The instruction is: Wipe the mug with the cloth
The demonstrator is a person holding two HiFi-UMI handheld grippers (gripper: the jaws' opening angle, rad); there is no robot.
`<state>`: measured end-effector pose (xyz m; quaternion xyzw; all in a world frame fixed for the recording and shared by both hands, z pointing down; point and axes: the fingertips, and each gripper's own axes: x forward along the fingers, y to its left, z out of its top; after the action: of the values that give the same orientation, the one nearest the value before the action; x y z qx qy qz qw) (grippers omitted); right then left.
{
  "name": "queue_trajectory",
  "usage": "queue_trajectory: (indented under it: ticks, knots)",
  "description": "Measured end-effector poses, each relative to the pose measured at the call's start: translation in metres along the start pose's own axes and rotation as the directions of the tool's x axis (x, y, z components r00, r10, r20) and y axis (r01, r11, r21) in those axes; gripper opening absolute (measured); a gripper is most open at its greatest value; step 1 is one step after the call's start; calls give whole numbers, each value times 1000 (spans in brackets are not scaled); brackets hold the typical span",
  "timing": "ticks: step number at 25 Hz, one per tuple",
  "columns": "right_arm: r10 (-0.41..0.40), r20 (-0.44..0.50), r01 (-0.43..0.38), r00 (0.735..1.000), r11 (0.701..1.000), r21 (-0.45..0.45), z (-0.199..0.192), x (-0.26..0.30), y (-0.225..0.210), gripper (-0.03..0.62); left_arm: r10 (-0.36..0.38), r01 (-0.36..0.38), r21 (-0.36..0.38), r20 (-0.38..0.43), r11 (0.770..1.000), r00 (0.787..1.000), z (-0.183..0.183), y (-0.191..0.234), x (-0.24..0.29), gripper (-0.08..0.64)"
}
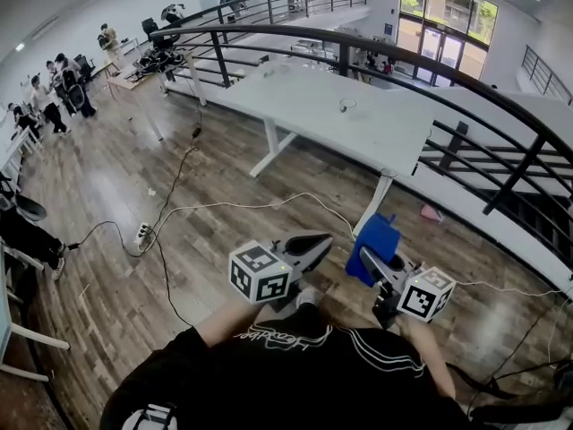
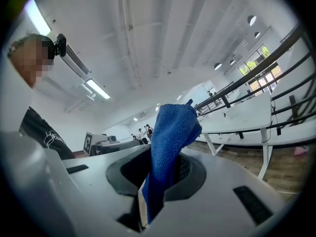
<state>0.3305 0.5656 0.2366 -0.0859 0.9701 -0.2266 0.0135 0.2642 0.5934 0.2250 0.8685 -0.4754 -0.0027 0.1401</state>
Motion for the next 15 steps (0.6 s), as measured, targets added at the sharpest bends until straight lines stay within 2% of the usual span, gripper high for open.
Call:
queue_trajectory:
  ticks: [7,11,15]
  knots:
    - [11,-66,-10,998,1000,22,-23,40,-24,54,10,-9,-57,15,998,1000,-14,52,14,8]
    - [-14,-57,15,998,1000,18,-12,73,-73,54,10,-9,-63,23,998,1000,-13,105,39,8]
    - [-43,-78,45,996,999,28,-5,124,-129,54,0,1,-112,16,994,1000,-10,182,69,8]
